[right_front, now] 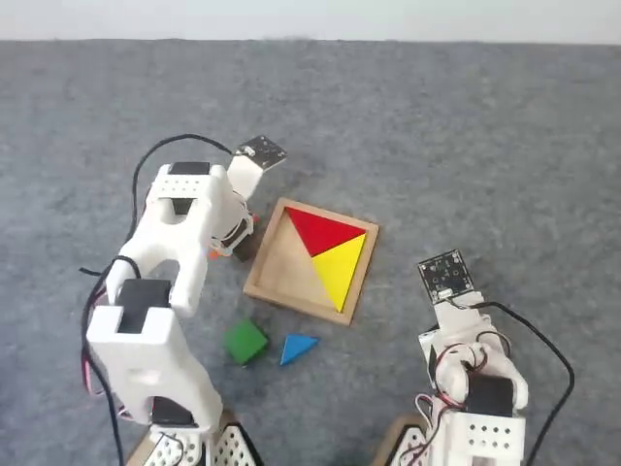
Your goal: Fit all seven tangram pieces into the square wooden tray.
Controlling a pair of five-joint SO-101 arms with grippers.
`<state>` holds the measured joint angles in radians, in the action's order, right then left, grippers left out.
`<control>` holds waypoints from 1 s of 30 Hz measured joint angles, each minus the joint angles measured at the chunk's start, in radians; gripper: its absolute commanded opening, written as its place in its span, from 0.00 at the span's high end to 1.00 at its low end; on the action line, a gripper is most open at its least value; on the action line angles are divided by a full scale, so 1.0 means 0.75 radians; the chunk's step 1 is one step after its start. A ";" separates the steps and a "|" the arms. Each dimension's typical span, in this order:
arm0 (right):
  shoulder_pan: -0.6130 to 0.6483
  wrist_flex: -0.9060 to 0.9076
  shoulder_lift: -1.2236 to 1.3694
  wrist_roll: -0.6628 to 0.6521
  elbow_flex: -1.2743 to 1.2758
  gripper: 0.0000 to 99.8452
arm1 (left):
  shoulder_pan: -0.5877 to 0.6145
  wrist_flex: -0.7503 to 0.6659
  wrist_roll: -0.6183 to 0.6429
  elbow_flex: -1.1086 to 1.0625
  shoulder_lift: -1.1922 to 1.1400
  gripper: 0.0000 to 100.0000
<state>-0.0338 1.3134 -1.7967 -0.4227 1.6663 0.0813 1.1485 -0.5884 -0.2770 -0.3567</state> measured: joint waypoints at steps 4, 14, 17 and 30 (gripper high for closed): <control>0.000 0.000 0.000 0.000 0.000 0.99 | 0.000 0.004 0.004 0.016 -0.010 0.88; 0.000 0.000 0.000 0.000 0.000 0.99 | -0.014 0.041 0.016 0.033 -0.012 0.92; 0.000 0.000 0.000 0.000 0.000 0.99 | -0.006 0.041 0.008 0.033 0.025 0.92; 0.000 0.000 0.000 0.000 0.000 0.99 | -0.002 0.119 0.014 0.033 0.170 0.92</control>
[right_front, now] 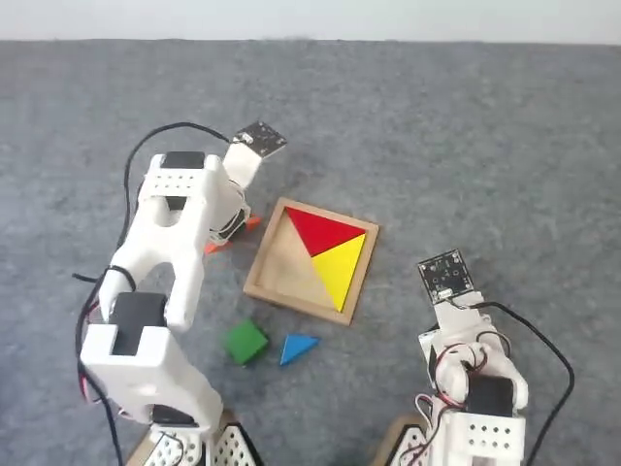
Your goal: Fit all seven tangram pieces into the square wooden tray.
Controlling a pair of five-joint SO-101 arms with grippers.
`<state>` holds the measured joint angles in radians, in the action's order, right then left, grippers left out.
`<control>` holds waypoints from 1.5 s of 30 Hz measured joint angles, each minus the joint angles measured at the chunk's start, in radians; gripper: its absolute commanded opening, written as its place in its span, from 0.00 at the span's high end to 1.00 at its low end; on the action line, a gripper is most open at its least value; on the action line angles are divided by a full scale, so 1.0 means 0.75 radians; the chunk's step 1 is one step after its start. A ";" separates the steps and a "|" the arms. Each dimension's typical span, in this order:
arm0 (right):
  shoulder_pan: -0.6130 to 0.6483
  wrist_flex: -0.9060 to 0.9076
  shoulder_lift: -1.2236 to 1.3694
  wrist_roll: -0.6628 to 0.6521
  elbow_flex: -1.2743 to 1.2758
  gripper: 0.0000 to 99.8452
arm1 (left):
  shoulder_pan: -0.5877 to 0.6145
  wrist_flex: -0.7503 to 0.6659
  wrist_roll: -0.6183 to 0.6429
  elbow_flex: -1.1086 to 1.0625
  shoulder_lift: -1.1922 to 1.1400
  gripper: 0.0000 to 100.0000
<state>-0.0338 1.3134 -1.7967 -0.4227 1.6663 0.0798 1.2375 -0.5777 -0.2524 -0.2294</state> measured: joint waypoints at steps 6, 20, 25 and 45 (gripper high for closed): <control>0.000 0.000 0.000 0.000 0.000 0.99 | 0.000 0.000 0.000 -0.035 0.000 0.92; 0.000 0.000 0.000 0.000 0.000 0.99 | 0.000 -0.100 0.000 -0.061 -0.113 0.92; 0.000 0.000 0.000 0.000 0.000 0.99 | -0.008 -0.117 0.002 -0.027 -0.164 0.99; 0.000 0.000 0.000 0.000 0.000 0.99 | -0.389 0.266 0.207 -0.180 0.370 0.99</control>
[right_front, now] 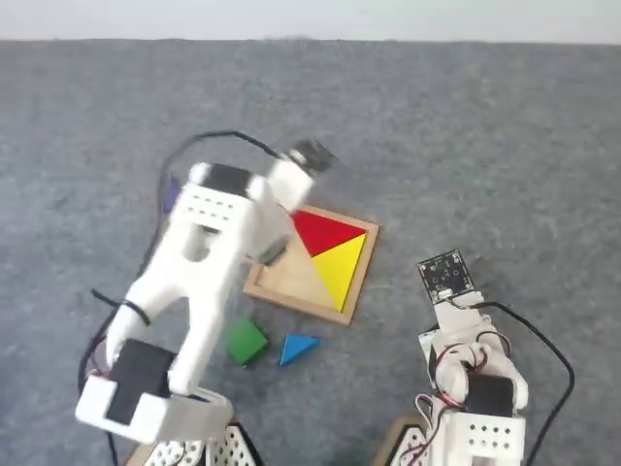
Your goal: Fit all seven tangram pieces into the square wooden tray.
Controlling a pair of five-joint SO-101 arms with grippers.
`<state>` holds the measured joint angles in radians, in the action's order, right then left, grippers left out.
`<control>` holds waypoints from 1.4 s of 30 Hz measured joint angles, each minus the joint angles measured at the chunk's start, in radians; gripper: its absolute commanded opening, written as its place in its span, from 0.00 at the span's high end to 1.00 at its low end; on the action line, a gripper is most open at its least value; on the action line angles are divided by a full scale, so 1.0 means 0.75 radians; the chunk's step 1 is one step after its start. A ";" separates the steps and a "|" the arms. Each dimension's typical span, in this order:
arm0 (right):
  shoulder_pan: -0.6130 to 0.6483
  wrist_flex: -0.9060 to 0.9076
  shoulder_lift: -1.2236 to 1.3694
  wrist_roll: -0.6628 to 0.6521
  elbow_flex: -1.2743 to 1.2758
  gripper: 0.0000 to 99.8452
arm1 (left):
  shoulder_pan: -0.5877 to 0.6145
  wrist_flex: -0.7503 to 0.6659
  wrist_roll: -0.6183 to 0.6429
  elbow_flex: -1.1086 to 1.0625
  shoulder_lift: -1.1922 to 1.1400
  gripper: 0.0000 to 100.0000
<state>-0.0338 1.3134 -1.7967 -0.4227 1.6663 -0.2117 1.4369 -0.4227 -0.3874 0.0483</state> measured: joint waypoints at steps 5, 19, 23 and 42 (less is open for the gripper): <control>0.000 0.000 0.000 0.000 0.000 0.99 | -0.135 -0.080 -0.010 -0.053 0.000 0.99; 0.000 0.000 0.000 0.000 0.000 0.99 | -0.178 -0.432 0.340 -0.133 -0.090 0.99; 0.000 0.000 0.000 0.000 0.000 0.99 | -0.178 -0.438 0.342 -0.127 -0.237 0.99; 0.000 0.000 0.000 0.000 0.000 0.99 | -0.180 -0.442 0.342 -0.108 -0.280 0.99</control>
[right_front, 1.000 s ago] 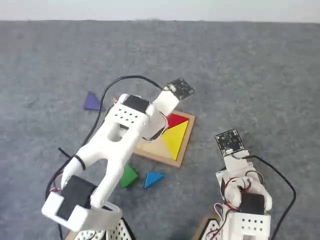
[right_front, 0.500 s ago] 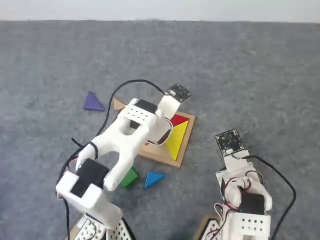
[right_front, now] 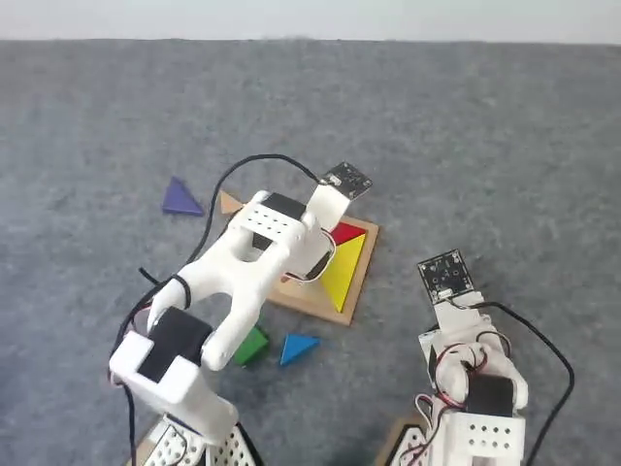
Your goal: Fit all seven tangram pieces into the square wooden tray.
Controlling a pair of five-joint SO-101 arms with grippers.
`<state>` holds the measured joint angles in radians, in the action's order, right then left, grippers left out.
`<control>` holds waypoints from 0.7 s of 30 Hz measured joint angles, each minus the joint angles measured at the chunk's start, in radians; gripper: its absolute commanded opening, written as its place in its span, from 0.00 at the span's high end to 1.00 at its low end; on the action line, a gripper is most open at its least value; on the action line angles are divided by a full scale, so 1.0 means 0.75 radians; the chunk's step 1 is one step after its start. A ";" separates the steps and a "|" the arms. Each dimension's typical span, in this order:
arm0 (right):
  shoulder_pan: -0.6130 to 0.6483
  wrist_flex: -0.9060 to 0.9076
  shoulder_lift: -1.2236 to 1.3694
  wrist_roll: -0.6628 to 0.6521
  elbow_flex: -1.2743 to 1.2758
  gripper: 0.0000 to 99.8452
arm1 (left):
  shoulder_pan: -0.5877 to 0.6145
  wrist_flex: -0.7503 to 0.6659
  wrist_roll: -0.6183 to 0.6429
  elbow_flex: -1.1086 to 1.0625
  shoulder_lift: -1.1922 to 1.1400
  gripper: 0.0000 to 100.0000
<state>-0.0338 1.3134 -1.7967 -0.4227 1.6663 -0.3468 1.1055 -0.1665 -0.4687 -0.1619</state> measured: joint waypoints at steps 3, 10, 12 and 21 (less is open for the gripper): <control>0.000 0.000 0.000 0.000 0.000 0.99 | 0.000 0.000 0.000 0.000 0.000 0.99; 0.000 0.000 0.000 0.000 0.000 0.99 | 0.006 0.041 0.000 -0.008 0.020 0.99; 0.000 0.000 0.000 0.000 0.000 0.99 | 0.047 0.045 0.004 -0.029 0.051 0.99; 0.000 0.000 0.000 0.000 0.000 0.99 | 0.145 0.045 0.012 -0.041 0.082 0.99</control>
<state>-0.0338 1.3134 -1.7967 -0.4227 1.6663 -0.2378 1.1393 -0.1573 -0.4994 -0.1005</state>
